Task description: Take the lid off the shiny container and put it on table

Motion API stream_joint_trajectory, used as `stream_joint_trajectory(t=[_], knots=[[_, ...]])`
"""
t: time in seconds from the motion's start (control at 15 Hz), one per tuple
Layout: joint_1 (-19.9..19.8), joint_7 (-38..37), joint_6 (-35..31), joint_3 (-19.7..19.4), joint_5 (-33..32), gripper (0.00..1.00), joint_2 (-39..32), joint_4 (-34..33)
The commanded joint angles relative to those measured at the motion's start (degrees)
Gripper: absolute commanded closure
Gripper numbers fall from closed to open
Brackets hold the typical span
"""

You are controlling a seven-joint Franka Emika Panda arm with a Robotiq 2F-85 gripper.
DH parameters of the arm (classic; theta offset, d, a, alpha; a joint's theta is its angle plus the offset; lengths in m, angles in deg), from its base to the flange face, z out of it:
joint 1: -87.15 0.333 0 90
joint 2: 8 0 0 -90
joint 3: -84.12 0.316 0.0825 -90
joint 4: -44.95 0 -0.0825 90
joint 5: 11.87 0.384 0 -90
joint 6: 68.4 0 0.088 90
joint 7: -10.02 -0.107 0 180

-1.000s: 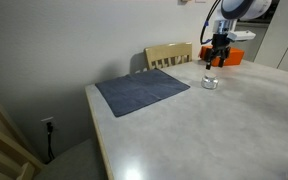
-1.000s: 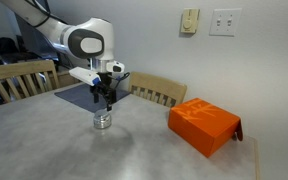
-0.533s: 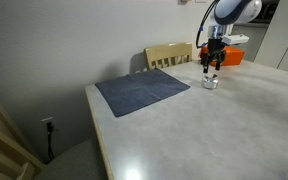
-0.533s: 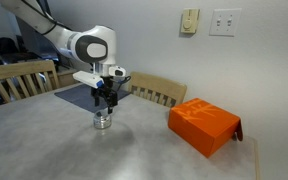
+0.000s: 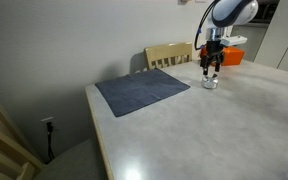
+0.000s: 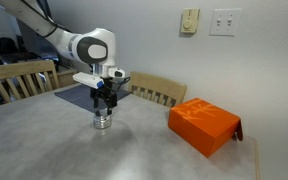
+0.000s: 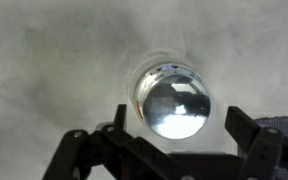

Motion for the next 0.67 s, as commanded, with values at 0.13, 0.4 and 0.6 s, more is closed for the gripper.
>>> stream_joint_trajectory(t=[0.13, 0.4, 0.6], knots=[[-0.6, -1.6, 2.6, 0.5, 0.8, 0.00, -0.1, -1.1], [-1.7, 1.2, 5.1, 2.3, 3.3, 0.00, 1.6, -0.1], [-0.6, -0.6, 3.6, 1.4, 2.0, 0.00, 0.6, -0.5]])
